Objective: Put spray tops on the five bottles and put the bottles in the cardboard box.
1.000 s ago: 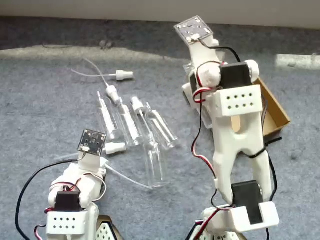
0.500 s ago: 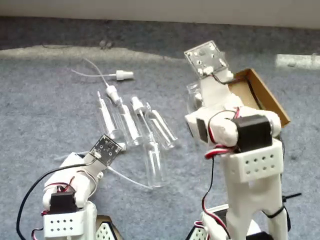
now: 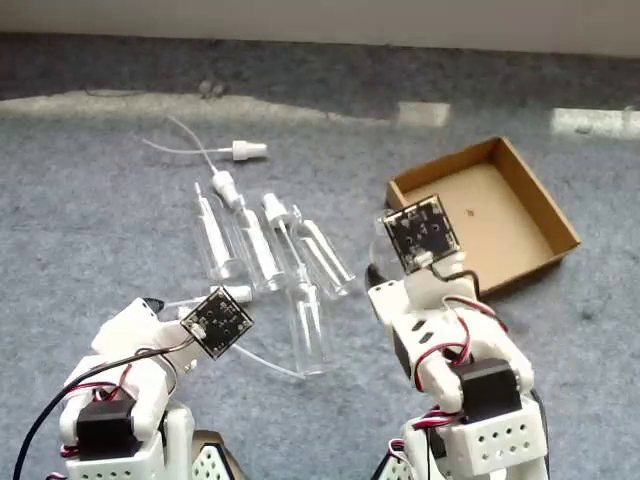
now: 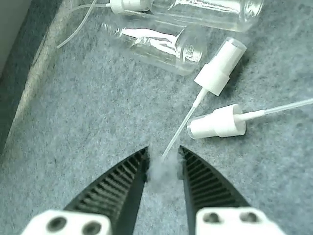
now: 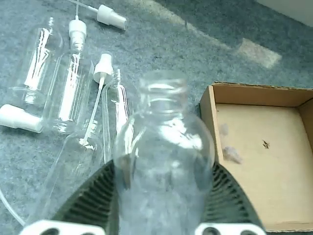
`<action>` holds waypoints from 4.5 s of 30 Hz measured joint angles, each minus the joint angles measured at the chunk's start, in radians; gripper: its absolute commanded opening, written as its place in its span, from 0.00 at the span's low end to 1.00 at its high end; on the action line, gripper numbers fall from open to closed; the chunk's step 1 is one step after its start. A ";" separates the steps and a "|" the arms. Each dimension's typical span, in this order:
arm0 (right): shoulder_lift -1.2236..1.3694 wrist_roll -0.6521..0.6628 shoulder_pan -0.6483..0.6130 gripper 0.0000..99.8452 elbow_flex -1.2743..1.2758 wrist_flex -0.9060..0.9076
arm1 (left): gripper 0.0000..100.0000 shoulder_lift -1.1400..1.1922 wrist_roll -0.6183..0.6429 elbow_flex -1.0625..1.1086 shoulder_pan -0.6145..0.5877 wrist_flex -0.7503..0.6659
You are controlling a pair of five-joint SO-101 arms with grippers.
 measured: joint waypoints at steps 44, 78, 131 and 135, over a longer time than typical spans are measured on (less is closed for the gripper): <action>-0.123 -0.126 0.002 0.09 0.681 -0.809 | 0.15 1.877 -0.261 -1.034 0.269 0.087; -0.123 -0.126 0.000 0.09 0.681 -0.809 | 0.03 2.094 -0.261 -1.138 0.267 0.025; -0.123 -0.287 -0.224 0.09 0.683 -0.980 | 0.03 1.293 1.318 -1.514 0.445 -0.390; -0.123 -0.287 -0.224 0.09 0.683 -0.980 | 0.03 1.281 1.324 -1.433 0.506 -0.470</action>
